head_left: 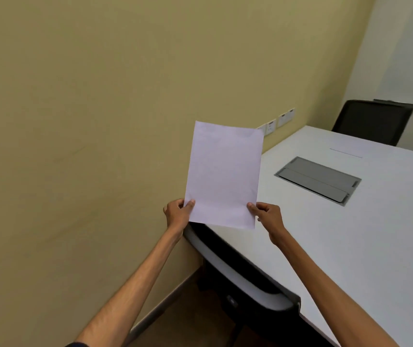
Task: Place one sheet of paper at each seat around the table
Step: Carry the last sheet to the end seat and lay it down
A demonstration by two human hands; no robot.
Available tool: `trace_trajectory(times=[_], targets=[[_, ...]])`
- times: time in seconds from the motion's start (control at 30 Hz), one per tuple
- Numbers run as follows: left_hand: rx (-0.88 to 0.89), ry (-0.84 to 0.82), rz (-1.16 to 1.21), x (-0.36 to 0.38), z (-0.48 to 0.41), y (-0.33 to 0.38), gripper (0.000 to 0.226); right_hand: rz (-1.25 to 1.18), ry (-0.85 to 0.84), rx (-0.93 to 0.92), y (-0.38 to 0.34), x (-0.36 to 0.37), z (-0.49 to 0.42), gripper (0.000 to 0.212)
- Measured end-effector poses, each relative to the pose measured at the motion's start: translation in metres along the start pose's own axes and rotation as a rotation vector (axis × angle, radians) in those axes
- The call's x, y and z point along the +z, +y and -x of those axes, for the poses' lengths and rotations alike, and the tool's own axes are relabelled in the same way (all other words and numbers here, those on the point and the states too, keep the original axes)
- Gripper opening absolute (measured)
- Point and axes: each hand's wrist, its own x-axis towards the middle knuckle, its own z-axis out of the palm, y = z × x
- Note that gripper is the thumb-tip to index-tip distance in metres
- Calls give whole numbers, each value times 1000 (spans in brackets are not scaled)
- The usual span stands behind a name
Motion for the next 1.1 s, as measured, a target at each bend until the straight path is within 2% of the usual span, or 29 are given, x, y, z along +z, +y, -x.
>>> trace_trajectory(times=[0.1, 0.17, 0.27, 0.4, 0.57, 0.63, 0.73, 0.9, 1.1], targets=[[-28, -31, -63, 33, -42, 12, 53, -7, 50, 14, -1, -13, -40, 26], [-26, -76, -59, 54, -69, 18, 47, -26, 77, 17, 0, -22, -63, 33], [-9, -156, -89, 85, -99, 25, 36, -44, 117, 24, 7, -36, -90, 28], [-7, -235, -129, 130, -124, 29, 33, -51, 205, 52, 22, -59, -113, 34], [-8, -425, -190, 186, -150, 23, 20, -41, 340, 174, 56, -86, -126, 37], [-17, -504, -220, 206, -157, 18, 27, -30, 409, 239, 71, -94, -127, 31], [-51, -626, -292, 227, -168, 0, 28, -7, 483, 332, 96, -100, -126, 33], [-94, -811, -416, 252, -193, -41, 64, 95, 542, 488, 127, -95, -122, 44], [-256, -918, -473, 264, -207, -92, 67, 276, 563, 662, 164, -78, -121, 54]])
